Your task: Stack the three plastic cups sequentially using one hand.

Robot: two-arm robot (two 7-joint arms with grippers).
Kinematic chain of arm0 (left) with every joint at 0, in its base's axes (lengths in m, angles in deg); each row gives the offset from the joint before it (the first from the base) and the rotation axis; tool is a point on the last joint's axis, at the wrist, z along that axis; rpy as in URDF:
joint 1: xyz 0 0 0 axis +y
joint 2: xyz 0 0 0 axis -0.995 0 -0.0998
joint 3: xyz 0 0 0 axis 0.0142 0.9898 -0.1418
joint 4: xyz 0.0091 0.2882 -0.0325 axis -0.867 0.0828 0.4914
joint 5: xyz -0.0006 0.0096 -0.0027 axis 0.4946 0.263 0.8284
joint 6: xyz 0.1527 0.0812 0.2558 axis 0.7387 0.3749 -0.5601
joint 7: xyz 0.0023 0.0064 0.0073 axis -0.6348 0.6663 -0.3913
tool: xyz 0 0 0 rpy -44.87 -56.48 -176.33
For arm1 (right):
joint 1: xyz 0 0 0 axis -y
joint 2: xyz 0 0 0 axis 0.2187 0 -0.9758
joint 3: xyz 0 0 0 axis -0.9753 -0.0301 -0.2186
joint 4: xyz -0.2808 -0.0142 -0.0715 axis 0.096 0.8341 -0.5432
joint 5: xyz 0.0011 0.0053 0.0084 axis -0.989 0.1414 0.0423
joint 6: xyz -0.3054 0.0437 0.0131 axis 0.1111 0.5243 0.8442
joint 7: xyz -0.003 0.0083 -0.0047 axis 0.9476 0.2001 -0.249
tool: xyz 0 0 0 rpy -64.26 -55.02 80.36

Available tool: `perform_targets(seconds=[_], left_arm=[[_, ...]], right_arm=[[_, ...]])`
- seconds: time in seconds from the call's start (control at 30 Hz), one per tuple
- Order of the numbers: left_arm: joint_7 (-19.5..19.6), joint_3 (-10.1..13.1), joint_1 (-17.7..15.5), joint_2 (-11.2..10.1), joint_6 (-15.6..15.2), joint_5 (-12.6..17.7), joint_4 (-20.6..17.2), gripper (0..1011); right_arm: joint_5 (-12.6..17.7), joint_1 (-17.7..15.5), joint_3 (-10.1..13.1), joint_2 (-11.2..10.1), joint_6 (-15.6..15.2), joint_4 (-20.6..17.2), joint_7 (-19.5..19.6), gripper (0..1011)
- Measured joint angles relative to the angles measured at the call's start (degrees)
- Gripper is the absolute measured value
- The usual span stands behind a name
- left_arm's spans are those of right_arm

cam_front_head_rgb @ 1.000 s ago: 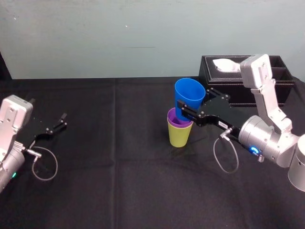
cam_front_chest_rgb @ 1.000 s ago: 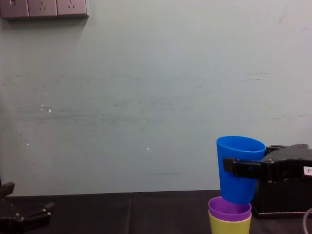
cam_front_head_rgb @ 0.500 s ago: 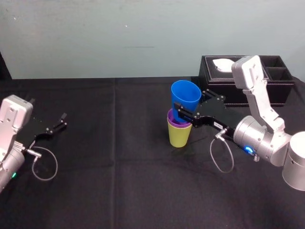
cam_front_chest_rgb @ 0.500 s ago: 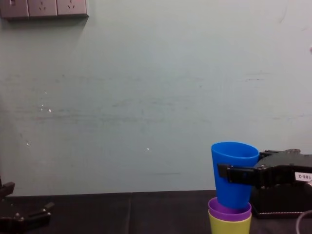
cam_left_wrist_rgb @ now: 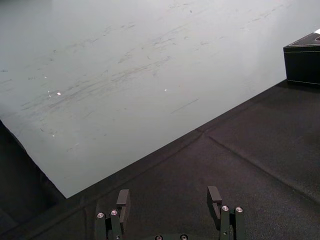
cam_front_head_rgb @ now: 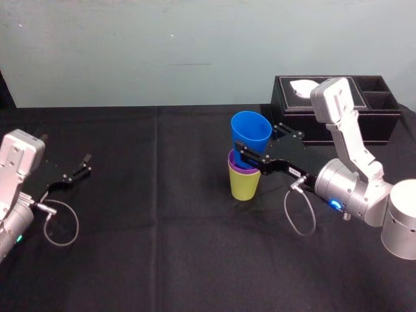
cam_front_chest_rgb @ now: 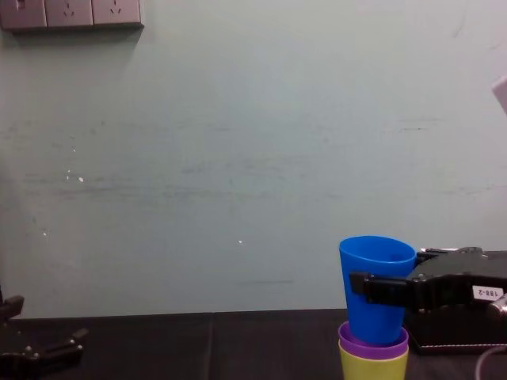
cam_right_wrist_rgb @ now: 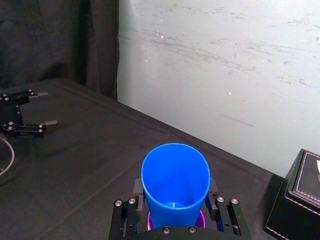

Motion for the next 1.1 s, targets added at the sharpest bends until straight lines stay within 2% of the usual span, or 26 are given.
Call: perform_targets(seconds=[1.1], left_arm=[[0.0,0.0,0.0,0.0,0.0,0.0,0.0,1010]], right_arm=[[-0.7,0.7,-0.5,0.7,0.2,2.8,-0.8,716]])
